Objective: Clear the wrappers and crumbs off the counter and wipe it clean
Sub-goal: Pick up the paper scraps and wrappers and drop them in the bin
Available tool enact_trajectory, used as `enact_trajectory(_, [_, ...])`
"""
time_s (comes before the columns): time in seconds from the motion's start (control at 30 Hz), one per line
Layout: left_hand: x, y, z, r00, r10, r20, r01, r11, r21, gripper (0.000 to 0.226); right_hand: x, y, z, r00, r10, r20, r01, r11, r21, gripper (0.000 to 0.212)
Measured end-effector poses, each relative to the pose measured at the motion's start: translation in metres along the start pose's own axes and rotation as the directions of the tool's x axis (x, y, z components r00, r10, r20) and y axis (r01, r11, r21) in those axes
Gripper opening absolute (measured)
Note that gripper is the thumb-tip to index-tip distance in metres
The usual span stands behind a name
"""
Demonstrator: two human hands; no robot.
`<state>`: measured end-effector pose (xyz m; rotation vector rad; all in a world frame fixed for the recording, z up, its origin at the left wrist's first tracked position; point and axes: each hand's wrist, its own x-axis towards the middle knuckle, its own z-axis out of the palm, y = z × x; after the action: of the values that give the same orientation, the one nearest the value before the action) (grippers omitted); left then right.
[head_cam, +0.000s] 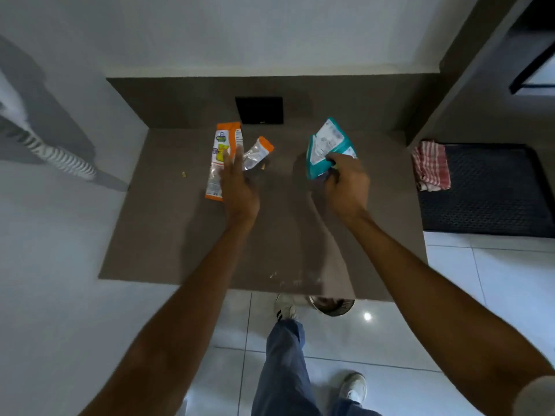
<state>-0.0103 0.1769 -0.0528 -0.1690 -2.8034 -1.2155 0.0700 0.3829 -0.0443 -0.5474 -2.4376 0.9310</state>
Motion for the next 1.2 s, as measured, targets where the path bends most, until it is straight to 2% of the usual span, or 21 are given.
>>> enact_trajectory(0.1, [-0.085, 0.039, -0.016, 0.979, 0.125, -0.162, -0.152, 0.973, -0.172, 0.059, -0.057, -0.029, -0.026, 1.0, 0.02, -0.007, -0.018, 0.973, 0.23, 0.032])
enact_trajectory(0.17, [-0.148, 0.056, -0.018, 0.982, 0.158, -0.105, -0.18, 0.949, -0.259, 0.047, -0.103, -0.044, -0.044, 0.996, 0.026, 0.086, -0.052, 0.949, 0.312, 0.023])
enact_trajectory(0.23, [-0.211, 0.066, -0.016, 0.996, 0.07, 0.046, -0.049, 0.93, -0.364, 0.036, -0.156, -0.044, -0.059, 0.983, -0.001, 0.182, -0.068, 0.925, 0.373, 0.02])
enact_trajectory(0.33, [-0.293, 0.058, -0.007, 0.976, -0.117, 0.182, 0.191, 0.863, -0.468, 0.036, -0.234, -0.029, -0.082, 0.963, 0.002, 0.27, -0.119, 0.901, 0.417, 0.014])
enact_trajectory(0.4, [-0.344, 0.047, -0.006, 0.918, -0.289, 0.272, 0.388, 0.8, -0.459, 0.026, -0.282, -0.009, -0.097, 0.926, -0.004, 0.377, -0.178, 0.877, 0.446, 0.011])
enact_trajectory(0.5, [-0.396, 0.022, 0.006, 0.831, -0.373, 0.413, 0.517, 0.792, -0.326, 0.026, -0.336, 0.029, -0.104, 0.825, 0.017, 0.565, -0.332, 0.824, 0.46, 0.027])
enact_trajectory(0.6, [-0.41, -0.003, 0.041, 0.779, -0.36, 0.514, 0.531, 0.814, -0.234, 0.028, -0.363, 0.074, -0.087, 0.71, 0.128, 0.692, -0.53, 0.744, 0.407, 0.03])
enact_trajectory(0.67, [-0.402, -0.018, 0.082, 0.696, -0.395, 0.6, 0.632, 0.734, -0.25, 0.026, -0.369, 0.113, -0.061, 0.655, 0.222, 0.722, -0.633, 0.683, 0.365, 0.03])
enact_trajectory(0.73, [-0.389, -0.04, 0.136, 0.596, -0.456, 0.662, 0.753, 0.603, -0.263, 0.026, -0.368, 0.158, -0.022, 0.612, 0.305, 0.73, -0.714, 0.611, 0.343, 0.034])
enact_trajectory(0.77, [-0.381, -0.053, 0.161, 0.575, -0.464, 0.673, 0.77, 0.586, -0.254, 0.027, -0.363, 0.179, -0.003, 0.584, 0.345, 0.735, -0.759, 0.554, 0.343, 0.036])
enact_trajectory(0.83, [-0.362, -0.092, 0.222, 0.568, -0.475, 0.672, 0.757, 0.621, -0.201, 0.031, -0.351, 0.231, 0.048, 0.551, 0.427, 0.717, -0.819, 0.443, 0.365, 0.038])
enact_trajectory(0.93, [-0.329, -0.152, 0.315, 0.596, -0.454, 0.663, 0.699, 0.699, -0.15, 0.028, -0.332, 0.301, 0.119, 0.6, 0.506, 0.62, -0.79, 0.498, 0.358, 0.035])
enact_trajectory(1.0, [-0.317, -0.192, 0.372, 0.575, -0.456, 0.679, 0.674, 0.735, -0.077, 0.03, -0.329, 0.346, 0.169, 0.583, 0.555, 0.593, -0.787, 0.567, 0.243, 0.029])
enact_trajectory(1.03, [-0.311, -0.209, 0.394, 0.566, -0.491, 0.662, 0.665, 0.747, -0.014, 0.032, -0.327, 0.364, 0.192, 0.547, 0.605, 0.579, -0.796, 0.59, 0.134, 0.029])
enact_trajectory(1.07, [-0.305, -0.224, 0.412, 0.551, -0.524, 0.649, 0.667, 0.745, 0.036, 0.036, -0.324, 0.382, 0.212, 0.477, 0.674, 0.564, -0.821, 0.57, 0.013, 0.032])
enact_trajectory(1.13, [-0.297, -0.243, 0.434, 0.524, -0.587, 0.618, 0.682, 0.723, 0.108, 0.043, -0.316, 0.404, 0.238, 0.229, 0.787, 0.572, -0.913, 0.378, -0.154, 0.042])
enact_trajectory(1.17, [-0.294, -0.249, 0.44, 0.504, -0.592, 0.629, 0.669, 0.728, 0.149, 0.045, -0.313, 0.41, 0.245, 0.142, 0.793, 0.593, -0.927, 0.316, -0.201, 0.046])
enact_trajectory(1.2, [-0.291, -0.253, 0.442, 0.482, -0.587, 0.651, 0.643, 0.741, 0.192, 0.045, -0.31, 0.414, 0.247, 0.125, 0.783, 0.609, -0.912, 0.332, -0.24, 0.049])
